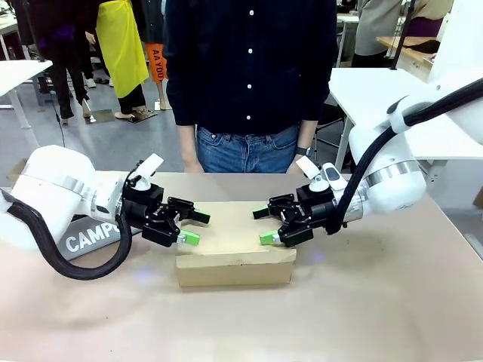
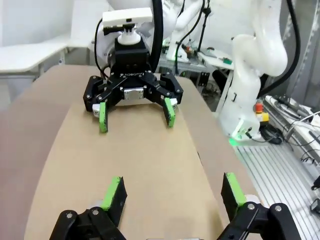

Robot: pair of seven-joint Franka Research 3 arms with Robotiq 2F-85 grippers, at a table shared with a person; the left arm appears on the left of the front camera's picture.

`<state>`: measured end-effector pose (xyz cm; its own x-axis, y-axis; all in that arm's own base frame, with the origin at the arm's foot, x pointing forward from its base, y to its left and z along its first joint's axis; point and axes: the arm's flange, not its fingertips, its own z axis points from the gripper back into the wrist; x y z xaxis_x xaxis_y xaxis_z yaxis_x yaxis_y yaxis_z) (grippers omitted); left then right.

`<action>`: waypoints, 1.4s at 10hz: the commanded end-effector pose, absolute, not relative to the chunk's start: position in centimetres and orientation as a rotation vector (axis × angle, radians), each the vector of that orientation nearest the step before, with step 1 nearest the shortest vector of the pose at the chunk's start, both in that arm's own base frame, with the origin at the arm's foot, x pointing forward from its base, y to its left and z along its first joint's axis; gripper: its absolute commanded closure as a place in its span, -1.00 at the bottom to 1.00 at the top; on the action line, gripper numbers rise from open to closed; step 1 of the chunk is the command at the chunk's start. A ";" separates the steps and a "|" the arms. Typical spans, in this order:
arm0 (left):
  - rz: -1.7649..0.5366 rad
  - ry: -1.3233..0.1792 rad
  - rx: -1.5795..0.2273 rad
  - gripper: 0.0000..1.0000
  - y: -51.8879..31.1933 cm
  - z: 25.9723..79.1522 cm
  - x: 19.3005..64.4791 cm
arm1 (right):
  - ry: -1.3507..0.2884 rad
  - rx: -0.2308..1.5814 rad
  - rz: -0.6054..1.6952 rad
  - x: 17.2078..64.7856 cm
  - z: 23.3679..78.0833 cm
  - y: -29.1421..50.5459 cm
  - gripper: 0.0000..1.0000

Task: Pack the items into the box.
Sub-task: Close the Mailer Box.

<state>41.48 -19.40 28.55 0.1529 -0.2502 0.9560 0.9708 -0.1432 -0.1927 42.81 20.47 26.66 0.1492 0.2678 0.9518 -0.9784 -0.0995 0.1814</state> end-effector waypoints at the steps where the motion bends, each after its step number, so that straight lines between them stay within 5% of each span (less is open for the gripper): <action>1: -1.311 -0.833 -1.181 -1.00 -20.0 28.1 41.3 | -0.846 1.105 1.338 42.4 26.2 20.0 -1.00; 5: -1.285 -0.874 -1.190 -1.00 -18.8 28.8 41.5 | -0.907 1.150 1.307 42.1 27.4 18.8 -1.00; 8: -1.125 -0.891 -1.356 -1.00 -13.7 34.4 39.5 | -0.932 1.128 1.028 39.7 35.3 14.3 -1.00; 11: -0.710 -0.699 -1.492 -1.00 -5.7 37.3 36.7 | -0.684 1.137 0.651 35.2 39.5 8.3 -1.00; 14: -0.357 -0.673 -1.375 -1.00 2.5 37.1 34.6 | -0.677 1.171 0.342 32.9 39.6 1.2 -1.00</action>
